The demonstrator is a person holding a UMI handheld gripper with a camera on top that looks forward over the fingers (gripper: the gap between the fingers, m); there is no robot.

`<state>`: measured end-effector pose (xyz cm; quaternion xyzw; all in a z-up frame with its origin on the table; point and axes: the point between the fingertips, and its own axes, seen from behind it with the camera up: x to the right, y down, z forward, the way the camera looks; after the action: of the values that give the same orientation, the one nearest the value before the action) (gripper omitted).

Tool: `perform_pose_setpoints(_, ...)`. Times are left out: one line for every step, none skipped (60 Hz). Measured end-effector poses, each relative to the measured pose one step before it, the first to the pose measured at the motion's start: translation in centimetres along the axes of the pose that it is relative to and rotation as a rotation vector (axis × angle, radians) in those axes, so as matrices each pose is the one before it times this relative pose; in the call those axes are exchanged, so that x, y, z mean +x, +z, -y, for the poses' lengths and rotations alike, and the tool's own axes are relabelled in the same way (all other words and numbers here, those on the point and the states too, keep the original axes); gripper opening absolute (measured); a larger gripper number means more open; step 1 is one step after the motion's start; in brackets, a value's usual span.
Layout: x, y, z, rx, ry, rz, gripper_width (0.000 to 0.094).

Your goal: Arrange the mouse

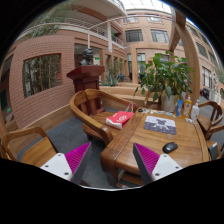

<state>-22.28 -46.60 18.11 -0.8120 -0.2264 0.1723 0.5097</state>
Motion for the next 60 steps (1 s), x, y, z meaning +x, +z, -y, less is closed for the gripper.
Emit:
perform_pose_setpoints(0.047, -0.241, -0.372, -0.00424, 0.0041, -0.00098, 0.0851)
perform_pose_setpoints(0.118, -0.008, -0.231, -0.00621, 0.0043, -0.00334, 0.0852)
perform_pose_setpoints(0.170, 0.023, -0.260, -0.00651, 0.0040, -0.00376, 0.0852)
perform_pose_setpoints(0.201, 0.045, -0.301, -0.00728, 0.0036, -0.00365, 0.0852)
perform_pose_setpoints(0.314, 0.097, -0.327, -0.00759, 0.0025, -0.00435, 0.0852)
perform_pose_setpoints(0.431, 0.158, -0.404, -0.00782, 0.0022, -0.00516, 0.0851)
perform_pose_setpoints(0.482, 0.232, -0.404, -0.00802, 0.0016, -0.00541, 0.0851)
perform_pose_setpoints(0.058, -0.147, -0.243, -0.00968, 0.0028, -0.00816, 0.0851)
perform_pose_setpoints(1.032, 0.801, -0.465, -0.00850, 0.0028, -0.00727, 0.0851)
perform_pose_setpoints(0.804, 0.559, -0.524, -0.00877, 0.0039, -0.00808, 0.0850)
perform_pose_setpoints(0.755, 0.457, -0.486, -0.00906, 0.0044, -0.00813, 0.0851)
perform_pose_setpoints(0.688, 0.472, -0.469, -0.00881, 0.0051, -0.00791, 0.0848)
perform_pose_setpoints(0.733, 0.398, -0.479, -0.00908, 0.0054, -0.00841, 0.0850)
perform_pose_setpoints(0.749, 0.434, -0.458, -0.00956, 0.0066, -0.00914, 0.0849)
perform_pose_setpoints(0.743, 0.454, -0.446, -0.00935, 0.0073, -0.00959, 0.0849)
perform_pose_setpoints(0.781, 0.422, -0.422, -0.00932, 0.0076, -0.00961, 0.0850)
perform_pose_setpoints(0.739, 0.420, -0.369, -0.00836, 0.0076, -0.01023, 0.0850)
perform_pose_setpoints(0.784, 0.448, -0.311, -0.00711, 0.0074, -0.01067, 0.0849)
perform_pose_setpoints(0.812, 0.438, -0.326, -0.00707, 0.0077, -0.01193, 0.0850)
perform_pose_setpoints(0.835, 0.438, -0.280, -0.00668, 0.0077, -0.01255, 0.0850)
perform_pose_setpoints(0.788, 0.453, -0.280, -0.00617, 0.0079, -0.01291, 0.0849)
perform_pose_setpoints(0.763, 0.447, -0.216, -0.00453, 0.0073, -0.01267, 0.0852)
perform_pose_setpoints(0.748, 0.475, -0.157, -0.00312, 0.0069, -0.01255, 0.0853)
perform_pose_setpoints(0.787, 0.499, -0.107, -0.00268, 0.0067, -0.01455, 0.0849)
perform_pose_setpoints(0.796, 0.471, -0.078, -0.00235, 0.0064, -0.01483, 0.0849)
perform_pose_setpoints(0.764, 0.484, -0.016, 0.00024, 0.0070, -0.01402, 0.0847)
perform_pose_setpoints(0.794, 0.465, 0.047, 0.00199, 0.0066, -0.01377, 0.0845)
perform_pose_setpoints(0.698, 0.514, 0.056, 0.00175, 0.0063, -0.01230, 0.0850)
perform_pose_setpoints(0.625, 0.513, -0.016, 0.00075, 0.0050, -0.01057, 0.0848)
perform_pose_setpoints(0.570, 0.523, 0.010, -0.00113, 0.0048, -0.00917, 0.0848)
perform_pose_setpoints(0.541, 0.539, 0.010, -0.00134, 0.0052, -0.00841, 0.0848)
perform_pose_setpoints(0.451, 0.570, 0.051, -0.00073, 0.0053, -0.00671, 0.0848)
perform_pose_setpoints(0.431, 0.503, 0.056, -0.00094, 0.0054, -0.00491, 0.0848)
perform_pose_setpoints(0.381, 0.500, 0.035, -0.00116, 0.0049, -0.00437, 0.0850)
perform_pose_setpoints(0.346, 0.510, 0.037, -0.00159, 0.0049, -0.00363, 0.0850)
perform_pose_setpoints(0.361, 0.521, 0.041, -0.00158, 0.0048, -0.00261, 0.0850)
perform_pose_setpoints(0.347, 0.499, 0.033, -0.00195, 0.0046, -0.00267, 0.0849)
perform_pose_setpoints(0.344, 0.483, 0.038, -0.00196, 0.0043, -0.00245, 0.0851)
perform_pose_setpoints(0.333, 0.473, 0.068, -0.00249, 0.0039, -0.00332, 0.0849)
perform_pose_setpoints(0.333, 0.476, 0.066, -0.00193, 0.0038, -0.00439, 0.0851)
perform_pose_setpoints(0.331, 0.479, 0.114, -0.00032, 0.0039, -0.00541, 0.0851)
perform_pose_setpoints(0.320, 0.466, 0.098, -0.00012, 0.0036, -0.00560, 0.0851)
perform_pose_setpoints(0.265, 0.427, 0.092, -0.00085, 0.0031, -0.00514, 0.0849)
perform_pose_setpoints(0.248, 0.421, 0.092, -0.00165, 0.0036, -0.00461, 0.0849)
perform_pose_setpoints(0.230, 0.439, 0.064, -0.00245, 0.0036, -0.00346, 0.0847)
perform_pose_setpoints(0.151, 0.399, 0.055, -0.00302, 0.0040, -0.00246, 0.0849)
perform_pose_setpoints(0.122, 0.382, 0.040, -0.00316, 0.0045, -0.00093, 0.0850)
perform_pose_setpoints(0.098, 0.396, 0.078, -0.00289, 0.0048, -0.00029, 0.0851)
perform_pose_setpoints(0.132, 0.366, 0.082, -0.00228, 0.0048, -0.00018, 0.0849)
perform_pose_setpoints(0.123, 0.363, 0.089, -0.00190, 0.0053, -0.00015, 0.0850)
perform_pose_setpoints(0.113, 0.366, 0.129, -0.00174, 0.0055, -0.00038, 0.0850)
perform_pose_setpoints(0.098, 0.361, 0.116, -0.00249, 0.0054, -0.00114, 0.0848)
perform_pose_setpoints(0.118, 0.286, 0.172, -0.00195, 0.0053, -0.00129, 0.0851)
perform_pose_setpoints(0.105, 0.302, 0.464, 0.01017, -0.0002, -0.00180, 0.0849)
perform_pose_setpoints(0.115, 0.286, 0.287, 0.00467, -0.0003, -0.00231, 0.0848)
perform_pose_setpoints(0.091, 0.314, 0.236, 0.00129, 0.0003, -0.00235, 0.0850)
perform_pose_setpoints(0.060, 0.315, 0.154, -0.00114, 0.0015, -0.00149, 0.0851)
perform_pose_setpoints(0.003, 0.355, 0.079, -0.00383, 0.0023, -0.00071, 0.0854)
perform_pose_setpoints(0.101, 0.230, 0.225, -0.00061, 0.0018, -0.00541, 0.0855)
perform_pose_setpoints(0.065, 0.268, 0.306, 0.00275, -0.0004, -0.00455, 0.0851)
